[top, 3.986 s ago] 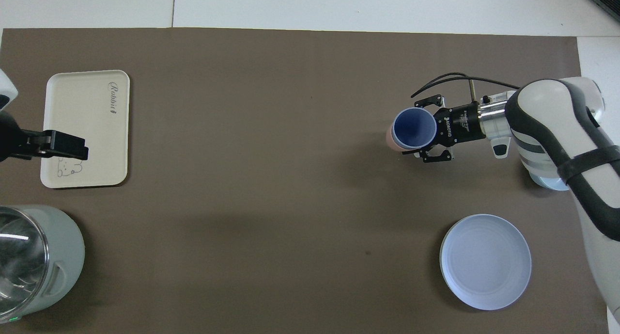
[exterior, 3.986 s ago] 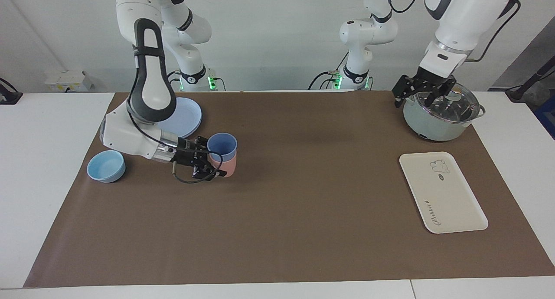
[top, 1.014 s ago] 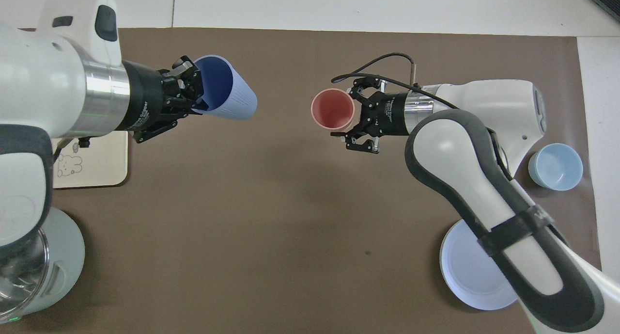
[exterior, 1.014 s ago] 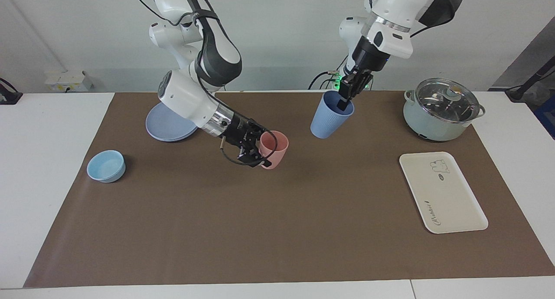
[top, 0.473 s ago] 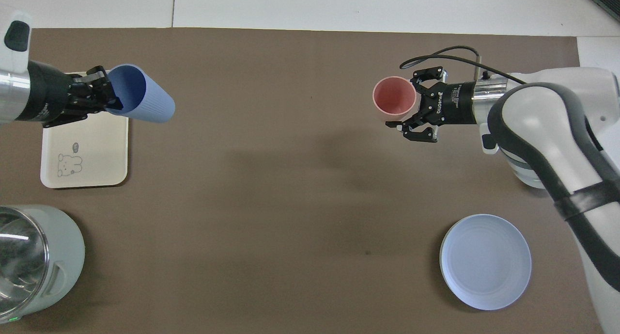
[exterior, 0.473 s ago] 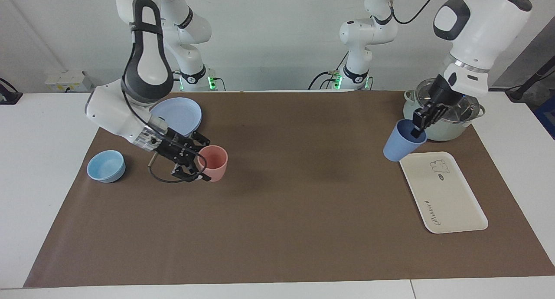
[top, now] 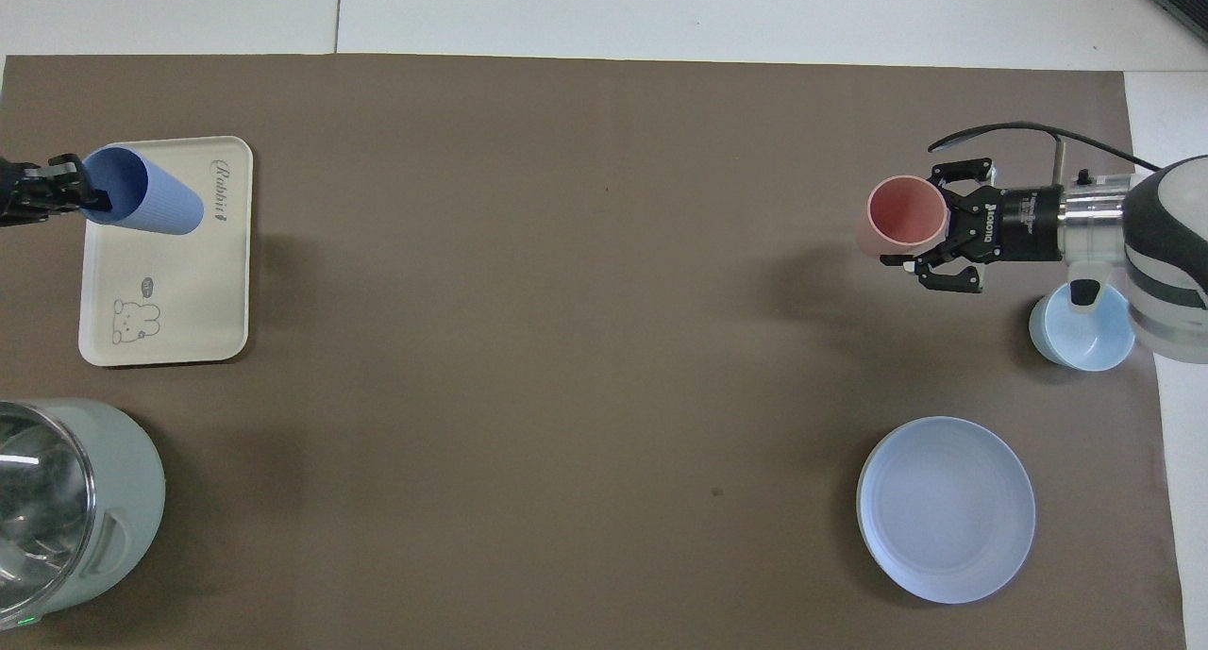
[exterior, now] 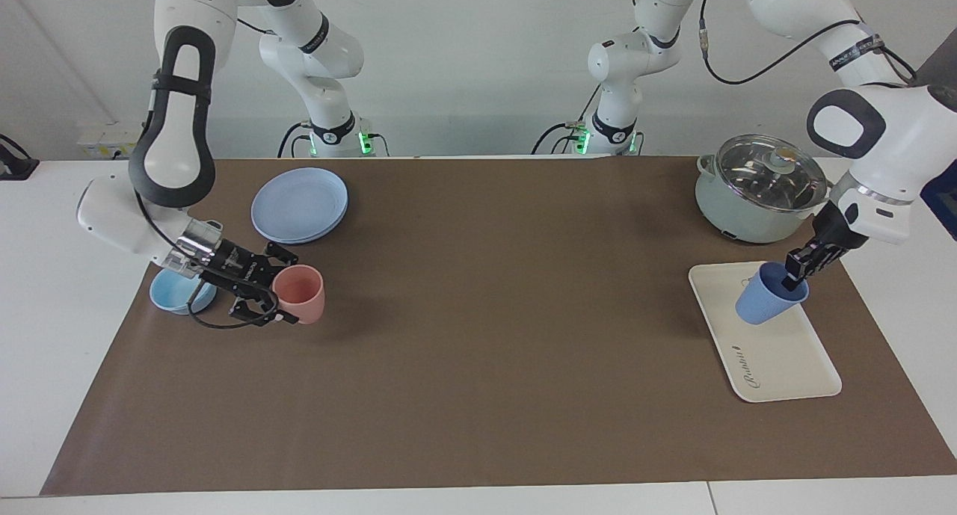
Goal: Place cup on tray
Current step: 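Carry the blue cup to the tray while the right gripper lowers the pink cup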
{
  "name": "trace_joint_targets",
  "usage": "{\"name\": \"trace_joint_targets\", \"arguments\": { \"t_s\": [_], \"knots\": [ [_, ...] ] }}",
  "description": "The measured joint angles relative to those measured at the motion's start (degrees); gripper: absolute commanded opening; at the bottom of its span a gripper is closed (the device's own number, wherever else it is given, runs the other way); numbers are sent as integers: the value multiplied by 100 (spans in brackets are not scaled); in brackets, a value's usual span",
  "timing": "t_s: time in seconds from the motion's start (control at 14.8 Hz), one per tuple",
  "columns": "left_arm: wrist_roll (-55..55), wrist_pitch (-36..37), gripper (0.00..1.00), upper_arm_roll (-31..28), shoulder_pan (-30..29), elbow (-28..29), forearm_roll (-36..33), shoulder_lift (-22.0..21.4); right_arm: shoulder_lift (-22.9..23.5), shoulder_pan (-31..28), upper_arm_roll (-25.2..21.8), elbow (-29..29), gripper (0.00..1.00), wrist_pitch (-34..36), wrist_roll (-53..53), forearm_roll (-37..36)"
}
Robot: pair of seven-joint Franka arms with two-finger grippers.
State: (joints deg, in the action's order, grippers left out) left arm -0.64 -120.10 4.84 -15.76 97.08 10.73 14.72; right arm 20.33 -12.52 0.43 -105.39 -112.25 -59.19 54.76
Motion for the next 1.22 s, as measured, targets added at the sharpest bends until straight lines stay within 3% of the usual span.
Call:
{"name": "trace_joint_targets", "arguments": {
  "t_s": [0.2, 0.47, 0.61, 0.68, 0.88, 1.08, 1.15, 1.22],
  "knots": [
    [-552, -280, 0, -1, -223, 262, -15, 160, 358, -286, 4, 62, 0, 18, 393, 0],
    [-740, -1246, 0, 48, -298, 1028, -15, 151, 643, -528, 3, 251, 0, 185, 630, 0],
    [-741, -1375, 88, 89, -293, 1173, -16, 131, 734, -574, 4, 332, 0, 187, 687, 0],
    [-742, -1385, 100, 96, -290, 1196, -16, 106, 756, -574, 7, 354, 0, 187, 688, 0],
    [-742, -1337, 100, 116, -263, 1153, -16, 23, 774, -571, 34, 353, 0, 183, 691, 0],
    [-754, -687, 100, 144, -215, 746, -76, -110, 816, -570, 37, 271, 1, 52, 781, 0],
    [-774, -277, 100, 150, -172, 518, -263, -188, 819, -569, 39, 225, 34, -2, 788, 1],
    [-775, 209, 100, 165, -91, 266, -518, -282, 819, -569, 41, 188, 38, -52, 792, 1]
  ]
}}
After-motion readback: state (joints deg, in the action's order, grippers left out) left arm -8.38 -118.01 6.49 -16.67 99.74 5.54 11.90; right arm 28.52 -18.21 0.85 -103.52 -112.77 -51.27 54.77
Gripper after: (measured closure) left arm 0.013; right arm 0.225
